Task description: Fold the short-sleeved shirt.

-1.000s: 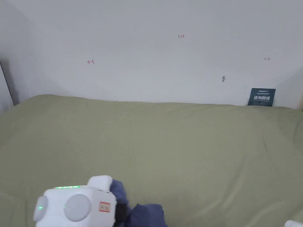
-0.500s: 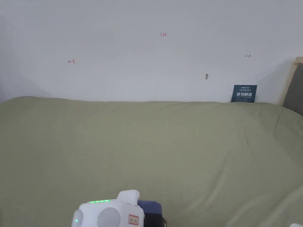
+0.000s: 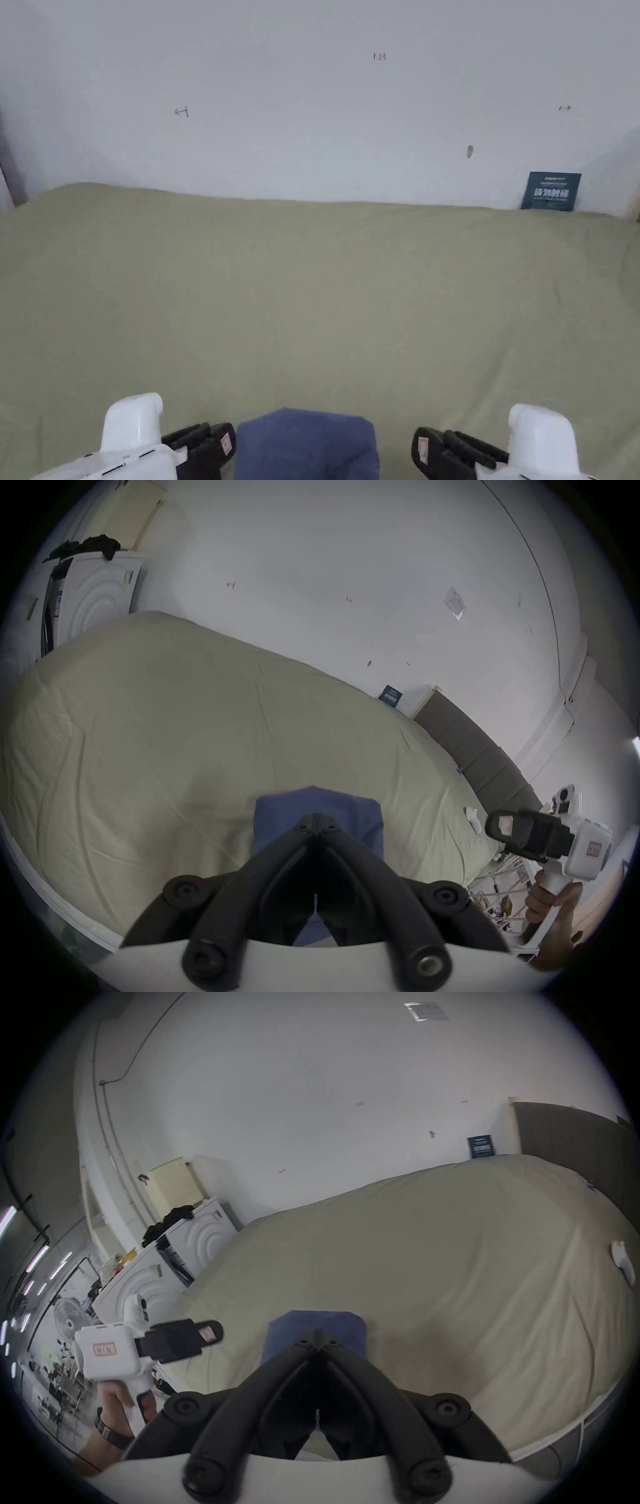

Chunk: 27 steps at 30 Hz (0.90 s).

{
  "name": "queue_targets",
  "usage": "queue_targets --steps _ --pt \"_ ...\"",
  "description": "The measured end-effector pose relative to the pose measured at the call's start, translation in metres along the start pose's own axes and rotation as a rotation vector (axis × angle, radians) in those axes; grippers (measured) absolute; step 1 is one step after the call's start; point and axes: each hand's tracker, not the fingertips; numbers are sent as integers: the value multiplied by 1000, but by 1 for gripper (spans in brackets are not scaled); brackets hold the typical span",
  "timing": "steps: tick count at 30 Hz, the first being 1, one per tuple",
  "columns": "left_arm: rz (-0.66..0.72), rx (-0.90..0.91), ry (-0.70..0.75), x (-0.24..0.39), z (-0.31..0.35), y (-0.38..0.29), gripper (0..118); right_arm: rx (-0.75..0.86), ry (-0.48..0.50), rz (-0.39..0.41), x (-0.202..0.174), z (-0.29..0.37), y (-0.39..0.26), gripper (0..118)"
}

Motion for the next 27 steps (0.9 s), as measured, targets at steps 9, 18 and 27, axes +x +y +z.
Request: queue_targets --steps 9,18,27 --pt "46 -147 -145 38 -104 -34 0 85 48 -5 -7 30 5 2" --pt "46 -282 -225 77 -149 -90 0 155 -6 -10 4 61 20 2" --pt "76 -4 -183 31 -45 -21 0 0 184 58 16 -28 17 2"
